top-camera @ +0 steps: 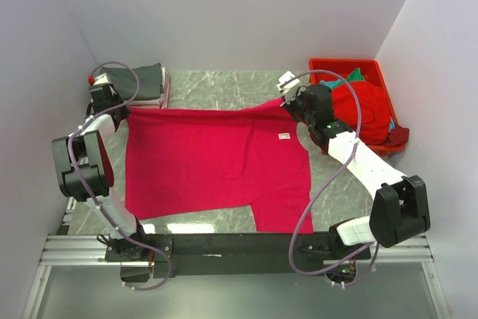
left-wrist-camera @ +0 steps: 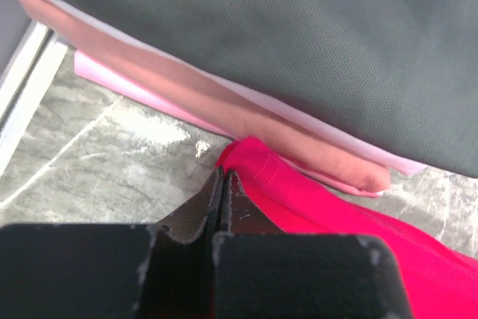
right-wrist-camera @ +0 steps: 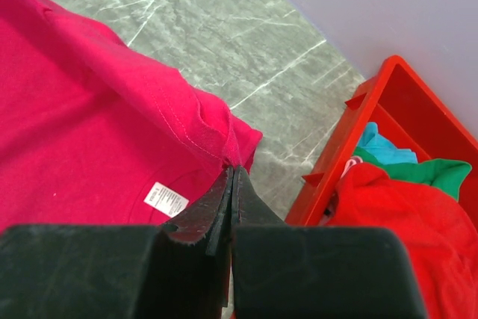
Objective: Fold and stack the t-shirts
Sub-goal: Flatten the tshirt out, then fold the tshirt
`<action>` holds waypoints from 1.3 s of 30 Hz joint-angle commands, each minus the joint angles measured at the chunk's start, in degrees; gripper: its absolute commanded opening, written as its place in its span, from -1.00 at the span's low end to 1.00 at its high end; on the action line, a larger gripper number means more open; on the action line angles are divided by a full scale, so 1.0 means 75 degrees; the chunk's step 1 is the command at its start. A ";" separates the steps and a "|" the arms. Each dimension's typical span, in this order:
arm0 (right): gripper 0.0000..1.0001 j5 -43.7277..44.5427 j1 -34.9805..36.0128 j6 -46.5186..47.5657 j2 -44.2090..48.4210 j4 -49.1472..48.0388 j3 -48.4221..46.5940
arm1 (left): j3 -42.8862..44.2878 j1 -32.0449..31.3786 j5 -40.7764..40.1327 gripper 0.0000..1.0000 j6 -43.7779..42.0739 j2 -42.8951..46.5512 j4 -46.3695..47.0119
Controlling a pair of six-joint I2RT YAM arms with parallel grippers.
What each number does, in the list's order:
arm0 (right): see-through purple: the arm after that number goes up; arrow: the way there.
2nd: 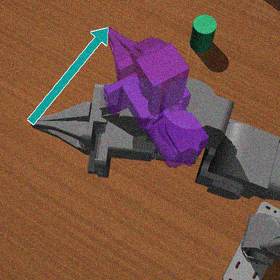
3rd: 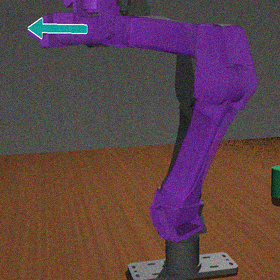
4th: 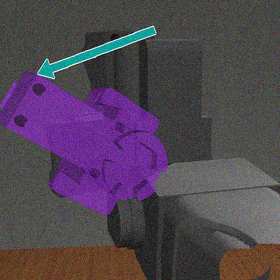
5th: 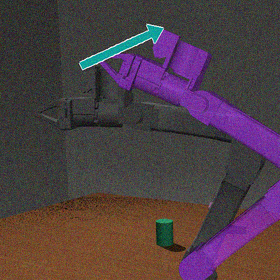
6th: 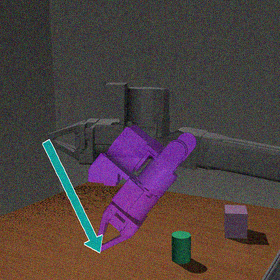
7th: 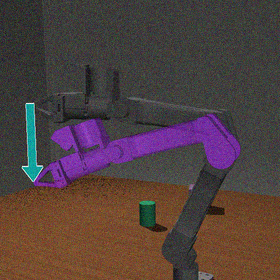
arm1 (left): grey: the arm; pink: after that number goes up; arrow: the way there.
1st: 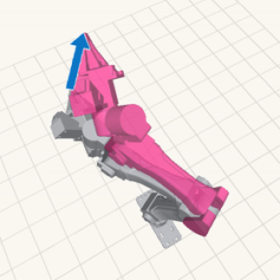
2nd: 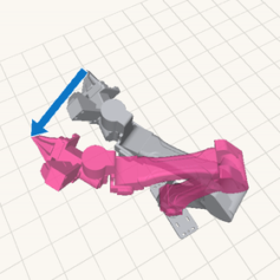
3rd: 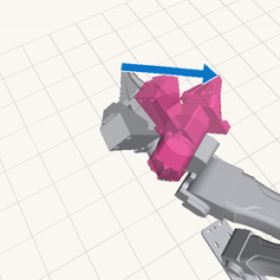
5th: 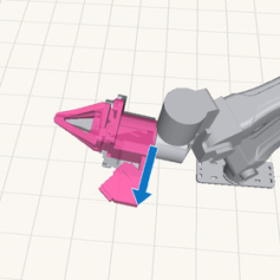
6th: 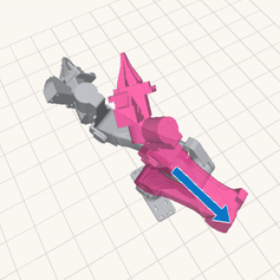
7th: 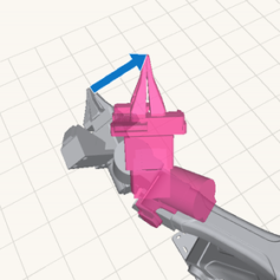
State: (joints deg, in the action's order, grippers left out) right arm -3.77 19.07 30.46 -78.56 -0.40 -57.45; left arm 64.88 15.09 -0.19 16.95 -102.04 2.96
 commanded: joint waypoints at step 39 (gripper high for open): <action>-1.00 -0.0247 -0.0140 -0.0124 0.0737 -0.0192 0.0605 | -0.0518 0.0050 -0.0268 -0.99 -0.0537 0.0106 0.0426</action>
State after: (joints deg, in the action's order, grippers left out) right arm -5.54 18.70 29.89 -75.72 -0.40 -53.76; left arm 61.32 15.09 -1.98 14.00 -101.10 5.17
